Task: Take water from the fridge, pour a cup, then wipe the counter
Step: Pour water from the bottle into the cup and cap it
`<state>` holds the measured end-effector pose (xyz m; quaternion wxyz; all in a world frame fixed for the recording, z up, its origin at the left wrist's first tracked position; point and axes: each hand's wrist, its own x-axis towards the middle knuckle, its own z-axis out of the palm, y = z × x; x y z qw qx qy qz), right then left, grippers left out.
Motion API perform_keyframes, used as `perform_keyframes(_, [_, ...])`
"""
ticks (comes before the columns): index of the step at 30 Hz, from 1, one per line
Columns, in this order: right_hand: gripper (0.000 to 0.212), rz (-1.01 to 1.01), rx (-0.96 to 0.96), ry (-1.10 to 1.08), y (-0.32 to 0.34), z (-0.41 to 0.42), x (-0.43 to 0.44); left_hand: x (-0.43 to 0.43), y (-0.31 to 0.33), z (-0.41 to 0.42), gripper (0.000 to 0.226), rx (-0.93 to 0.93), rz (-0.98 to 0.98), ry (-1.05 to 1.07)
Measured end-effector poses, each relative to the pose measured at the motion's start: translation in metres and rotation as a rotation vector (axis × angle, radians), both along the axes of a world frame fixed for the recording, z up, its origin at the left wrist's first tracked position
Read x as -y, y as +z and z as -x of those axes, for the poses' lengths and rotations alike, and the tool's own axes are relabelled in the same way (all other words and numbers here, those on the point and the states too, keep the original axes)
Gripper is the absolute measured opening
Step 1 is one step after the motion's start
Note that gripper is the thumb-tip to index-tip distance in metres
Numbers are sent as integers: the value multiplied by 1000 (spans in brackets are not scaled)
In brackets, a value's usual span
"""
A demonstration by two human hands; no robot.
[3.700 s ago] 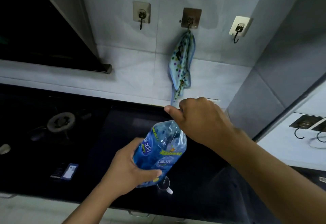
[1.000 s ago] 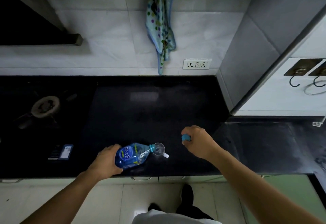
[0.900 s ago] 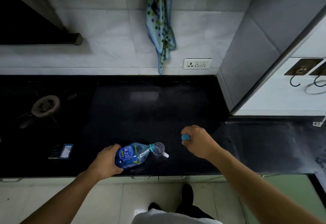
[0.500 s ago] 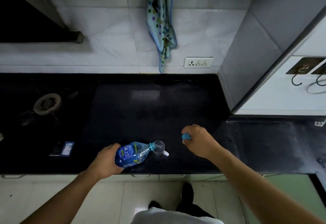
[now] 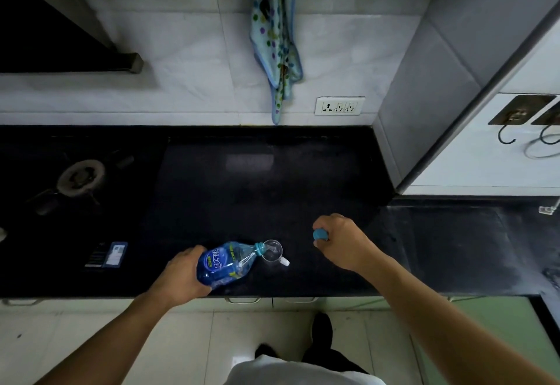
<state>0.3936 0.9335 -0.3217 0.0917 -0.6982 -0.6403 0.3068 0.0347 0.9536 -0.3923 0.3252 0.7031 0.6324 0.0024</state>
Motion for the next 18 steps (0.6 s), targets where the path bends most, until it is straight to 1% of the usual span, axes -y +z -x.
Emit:
perform_keyframes(5, [24,-8,-37,-9,2,2,2,6,5,-3,65,58,12,62])
perform_keyframes(7, [27,-12,-109,-26,7,5,3,9,6,-5,67,110,16,104])
perform_keyframes(11, [20,-39,-268,-48,24,18,-1,17,11,-11,62,237,14,181])
perform_keyframes(14, [20,-52,-362,-34,37,29,-14,19,16,-19,65,297,-23,207])
perform_keyframes(18, [24,-56,-367,27,52,41,-36,19,29,-37,68,393,-56,226])
